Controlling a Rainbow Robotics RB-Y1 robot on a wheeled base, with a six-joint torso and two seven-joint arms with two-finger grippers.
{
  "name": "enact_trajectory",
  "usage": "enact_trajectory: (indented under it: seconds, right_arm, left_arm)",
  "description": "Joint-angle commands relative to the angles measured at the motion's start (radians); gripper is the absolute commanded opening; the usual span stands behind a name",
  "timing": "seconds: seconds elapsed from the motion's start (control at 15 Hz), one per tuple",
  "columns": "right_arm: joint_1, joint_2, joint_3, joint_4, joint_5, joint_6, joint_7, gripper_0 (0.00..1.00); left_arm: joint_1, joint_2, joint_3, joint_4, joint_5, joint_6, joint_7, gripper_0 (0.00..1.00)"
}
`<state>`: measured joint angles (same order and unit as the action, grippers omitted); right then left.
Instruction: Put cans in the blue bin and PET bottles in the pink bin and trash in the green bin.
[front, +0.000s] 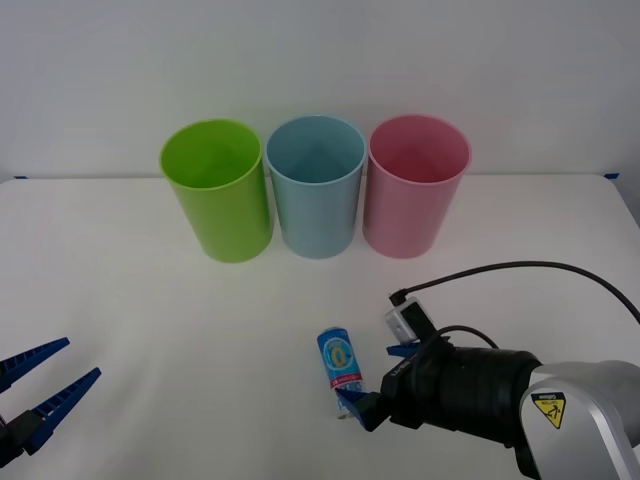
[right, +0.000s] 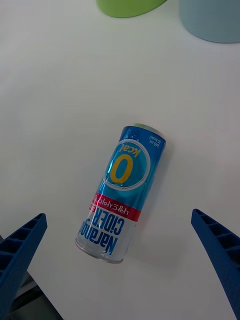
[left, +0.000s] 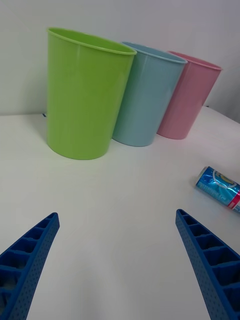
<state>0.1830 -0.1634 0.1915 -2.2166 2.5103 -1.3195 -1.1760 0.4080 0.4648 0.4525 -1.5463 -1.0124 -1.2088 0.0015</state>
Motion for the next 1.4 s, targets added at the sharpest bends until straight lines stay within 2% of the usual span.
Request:
enact_trajectory:
  seconds: [0.07,0.53,0.73,1.07,1.4]
  right_arm:
    - [-0.002,0.047,0.008,0.043,0.022,0.011,-0.002,1.00]
    - [-0.053,0.084,0.045,0.156,0.127,0.075,-0.019,1.00]
    - [-0.071,0.113,0.054,0.210,0.147,0.094,-0.019,1.00]
    - [-0.115,0.114,0.062,0.305,0.153,0.157,-0.017,1.00]
    - [-0.137,0.114,0.063,0.344,0.163,0.166,-0.014,1.00]
  left_arm:
    - [0.000,0.000,0.000,0.000,0.000,0.000,0.000,0.79]
    - [0.000,0.000,0.000,0.000,0.000,0.000,0.000,0.79]
    - [0.000,0.000,0.000,0.000,0.000,0.000,0.000,0.79]
    - [0.000,0.000,0.000,0.000,0.000,0.000,0.000,0.79]
    - [0.000,0.000,0.000,0.000,0.000,0.000,0.000,0.79]
